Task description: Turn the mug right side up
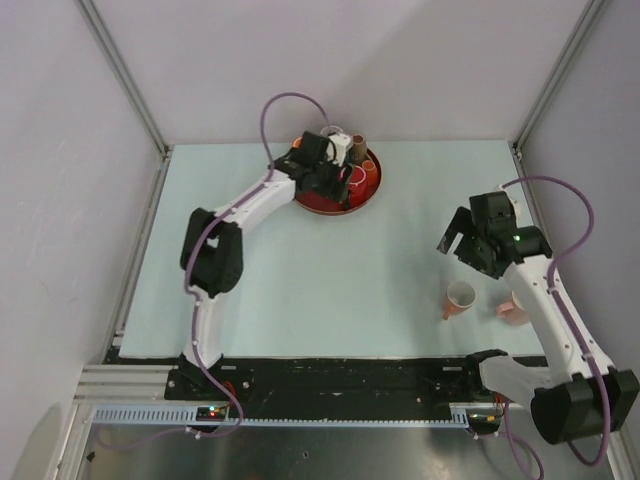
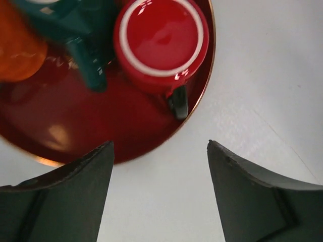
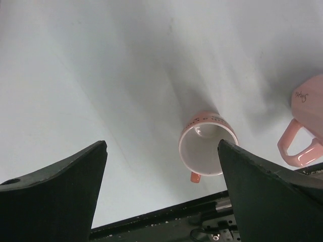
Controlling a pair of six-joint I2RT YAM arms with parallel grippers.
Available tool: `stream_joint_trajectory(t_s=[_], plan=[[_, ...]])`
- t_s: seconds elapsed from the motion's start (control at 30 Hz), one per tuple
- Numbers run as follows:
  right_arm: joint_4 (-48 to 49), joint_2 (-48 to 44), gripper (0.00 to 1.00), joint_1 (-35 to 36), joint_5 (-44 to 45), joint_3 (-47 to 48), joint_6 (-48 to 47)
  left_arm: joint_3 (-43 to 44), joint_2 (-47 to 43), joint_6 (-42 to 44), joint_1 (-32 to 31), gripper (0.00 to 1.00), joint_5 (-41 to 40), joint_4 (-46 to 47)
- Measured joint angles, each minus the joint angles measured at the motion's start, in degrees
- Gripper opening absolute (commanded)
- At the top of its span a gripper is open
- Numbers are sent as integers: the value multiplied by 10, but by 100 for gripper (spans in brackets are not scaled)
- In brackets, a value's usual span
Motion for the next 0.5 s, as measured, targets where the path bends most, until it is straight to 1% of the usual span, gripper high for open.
stream_joint_trajectory(t_s=[0.07, 0.17, 0.37, 0.4, 0.5], plan=[[0, -25, 96, 0, 0, 11, -7, 32, 43, 1, -13, 71, -6, 4], [-2, -48, 96, 0, 0, 14, -14, 81, 105, 5, -35, 70, -31, 5], [-10, -55, 95, 0, -2, 14, -19, 164, 179, -4, -59, 63, -107, -9], [-10, -57, 95, 0, -2, 14, -19, 177, 187, -7, -59, 61, -114, -14], [-11, -69, 95, 0, -2, 14, -19, 207, 202, -16, -57, 51, -126, -28]])
